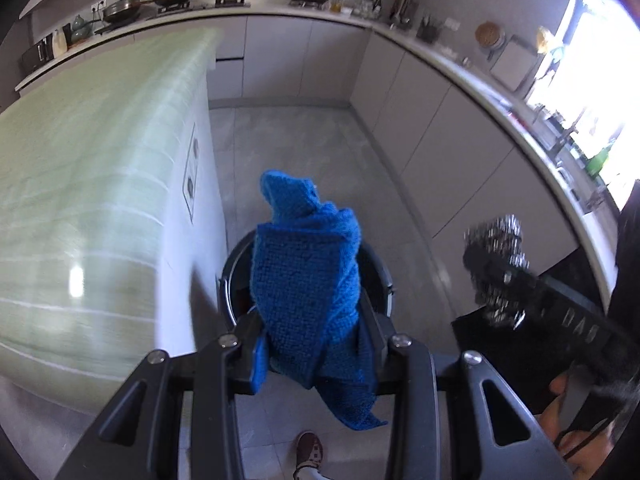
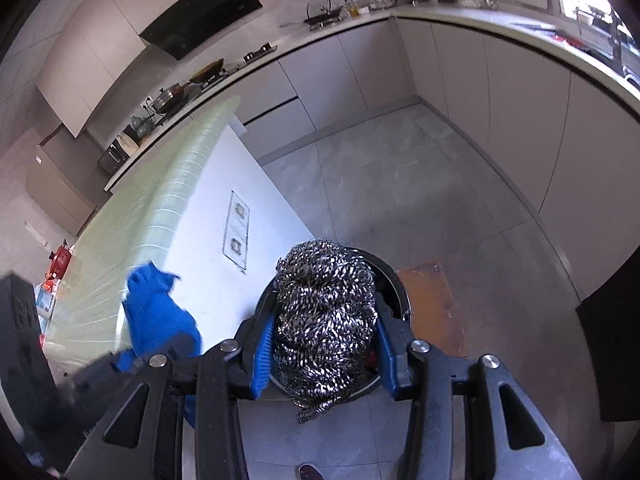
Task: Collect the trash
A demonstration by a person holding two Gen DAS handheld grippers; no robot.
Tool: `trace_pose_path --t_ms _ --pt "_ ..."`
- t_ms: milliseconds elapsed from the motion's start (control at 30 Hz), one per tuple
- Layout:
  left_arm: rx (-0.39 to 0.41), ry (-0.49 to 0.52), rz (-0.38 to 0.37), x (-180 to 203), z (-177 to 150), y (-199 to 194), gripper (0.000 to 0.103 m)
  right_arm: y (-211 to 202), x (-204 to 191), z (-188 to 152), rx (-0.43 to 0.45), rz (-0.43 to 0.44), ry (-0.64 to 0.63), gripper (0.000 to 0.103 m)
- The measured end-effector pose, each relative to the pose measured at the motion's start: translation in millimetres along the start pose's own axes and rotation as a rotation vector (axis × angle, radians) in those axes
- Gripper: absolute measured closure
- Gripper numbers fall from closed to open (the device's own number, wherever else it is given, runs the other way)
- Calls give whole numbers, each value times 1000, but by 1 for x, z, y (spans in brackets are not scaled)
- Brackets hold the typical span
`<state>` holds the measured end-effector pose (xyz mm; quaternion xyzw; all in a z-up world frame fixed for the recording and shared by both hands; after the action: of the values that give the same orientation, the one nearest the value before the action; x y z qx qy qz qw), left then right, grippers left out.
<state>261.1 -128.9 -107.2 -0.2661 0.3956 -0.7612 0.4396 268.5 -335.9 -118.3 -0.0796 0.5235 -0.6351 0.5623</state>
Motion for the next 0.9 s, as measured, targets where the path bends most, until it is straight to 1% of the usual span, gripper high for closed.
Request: trace_pose_path --t_ms 167,233,333,400,433,467,500,533,633,700,733,767,867,900 --pt "-49 -27 45 -3 -14 41 65 51 9 4 -43 11 -14 57" --pt "-57 -41 54 -4 -16 51 65 71 11 7 -55 20 -21 57" --pt "-61 -42 93 -4 -17 65 63 95 10 16 -53 35 -40 55" --pt "-79 -59 118 -8 -19 75 56 112 6 19 -68 42 -65 49" --pt "-86 -69 133 -7 -20 77 47 121 4 21 -77 29 -81 40" --pt "-87 -82 145 -7 -21 80 36 127 2 23 -75 24 -93 36" --pt "-86 -89 155 -1 -18 85 32 131 1 26 -59 22 -100 35" --pt "-77 -94 164 -2 -17 85 28 132 -1 28 -49 26 -96 34" --pt "-42 -103 179 -5 -17 80 28 133 3 38 -6 19 -80 34" --pt "-30 -110 192 -5 -15 72 28 122 2 42 32 37 -86 34" --pt "-22 -113 196 -4 -17 67 28 118 1 43 44 24 -101 34" --pt "-19 -117 197 -4 -17 63 28 114 0 44 43 11 -114 34" --pt "-14 -117 185 2 -18 42 28 103 0 46 11 34 -94 34" --pt "-15 -109 182 3 -19 38 28 99 -1 46 3 29 -94 34"
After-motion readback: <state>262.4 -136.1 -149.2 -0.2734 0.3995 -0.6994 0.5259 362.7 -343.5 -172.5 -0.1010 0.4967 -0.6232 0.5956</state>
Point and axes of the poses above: each gripper's, at about its wrist camera, not at the fingertips, and y roughly the way its jaws point, x to its right, z to its top, the point moved 2 cm from there along y, roughly the way its jaws point, and after that the axes turned 14 degrees about y, right-handed, at the moved point
